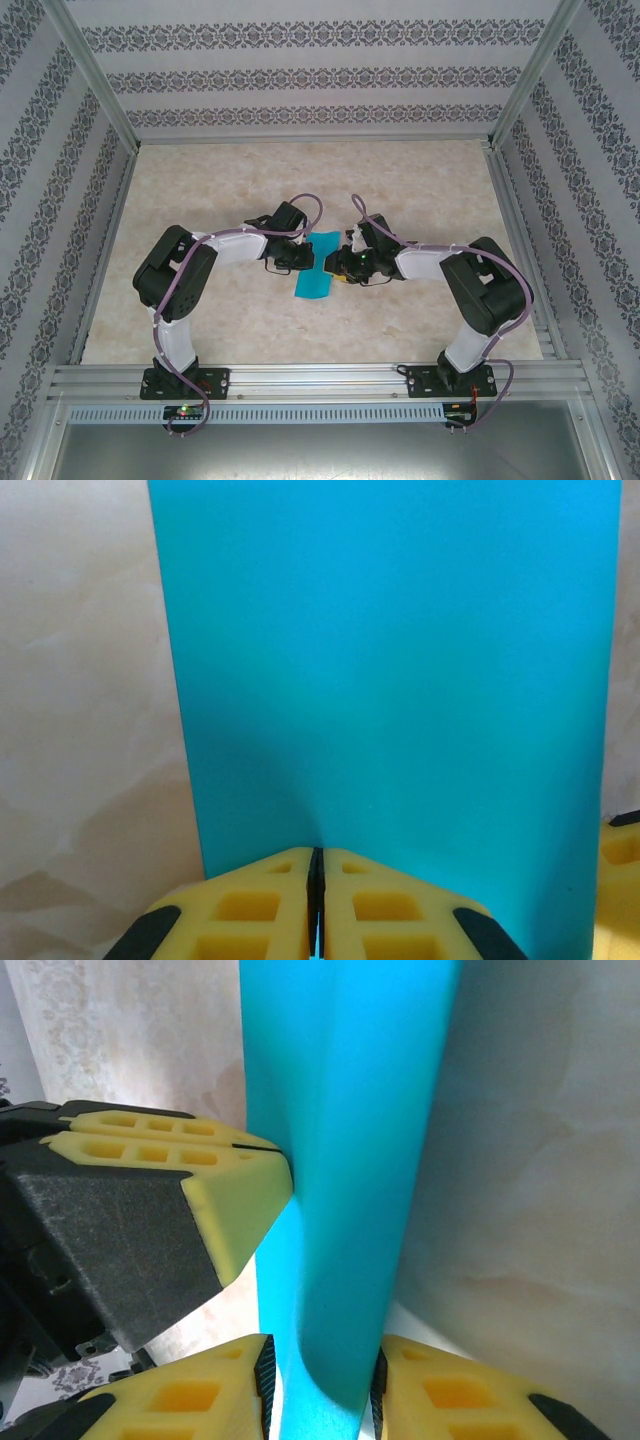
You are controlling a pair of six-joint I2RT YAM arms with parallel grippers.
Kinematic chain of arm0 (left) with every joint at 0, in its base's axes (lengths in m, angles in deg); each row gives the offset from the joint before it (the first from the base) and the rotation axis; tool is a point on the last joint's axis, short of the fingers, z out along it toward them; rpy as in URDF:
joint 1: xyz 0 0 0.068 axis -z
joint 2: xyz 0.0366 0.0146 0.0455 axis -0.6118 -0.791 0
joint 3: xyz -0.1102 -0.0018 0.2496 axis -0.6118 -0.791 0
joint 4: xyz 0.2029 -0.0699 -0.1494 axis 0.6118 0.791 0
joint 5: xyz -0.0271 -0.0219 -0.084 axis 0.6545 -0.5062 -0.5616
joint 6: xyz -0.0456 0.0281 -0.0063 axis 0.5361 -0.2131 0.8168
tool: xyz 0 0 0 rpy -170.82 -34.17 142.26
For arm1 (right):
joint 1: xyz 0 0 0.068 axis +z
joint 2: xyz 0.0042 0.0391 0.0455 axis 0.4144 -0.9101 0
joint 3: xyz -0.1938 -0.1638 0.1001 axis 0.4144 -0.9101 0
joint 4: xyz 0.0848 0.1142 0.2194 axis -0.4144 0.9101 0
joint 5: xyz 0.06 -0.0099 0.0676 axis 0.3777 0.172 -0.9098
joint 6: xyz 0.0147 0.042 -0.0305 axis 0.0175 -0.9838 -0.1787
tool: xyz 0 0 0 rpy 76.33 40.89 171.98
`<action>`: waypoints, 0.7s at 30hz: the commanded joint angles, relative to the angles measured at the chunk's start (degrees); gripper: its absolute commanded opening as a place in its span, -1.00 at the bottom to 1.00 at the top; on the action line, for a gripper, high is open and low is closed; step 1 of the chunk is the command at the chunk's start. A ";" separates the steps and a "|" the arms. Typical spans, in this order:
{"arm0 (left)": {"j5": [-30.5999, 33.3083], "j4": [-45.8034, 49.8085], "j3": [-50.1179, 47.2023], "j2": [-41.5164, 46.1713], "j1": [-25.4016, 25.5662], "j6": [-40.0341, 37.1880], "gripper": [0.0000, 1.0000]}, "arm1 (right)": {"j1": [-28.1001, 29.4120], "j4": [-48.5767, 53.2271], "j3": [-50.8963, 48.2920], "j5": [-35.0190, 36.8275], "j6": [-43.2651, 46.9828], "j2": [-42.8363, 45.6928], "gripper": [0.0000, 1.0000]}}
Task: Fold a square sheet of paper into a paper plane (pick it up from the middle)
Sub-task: Fold the triangle a second time at the center of the table.
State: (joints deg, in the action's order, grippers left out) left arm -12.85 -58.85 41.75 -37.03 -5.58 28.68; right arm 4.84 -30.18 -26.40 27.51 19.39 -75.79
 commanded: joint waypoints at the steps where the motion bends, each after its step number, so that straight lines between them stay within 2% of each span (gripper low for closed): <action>1: 1.46 7.90 -2.00 -2.71 0.12 -1.03 -0.76 | -1.01 -2.15 0.73 -0.98 -1.44 -1.32 -0.34; 21: 2.08 8.31 -2.42 -1.88 0.12 -1.68 -0.75 | -4.75 2.92 11.26 -2.11 2.74 -9.39 -0.33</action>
State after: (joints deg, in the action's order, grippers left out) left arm -12.83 -58.83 41.75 -37.01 -5.58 28.64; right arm 0.71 -29.11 -17.22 26.63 19.91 -83.65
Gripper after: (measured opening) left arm 0.124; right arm 0.335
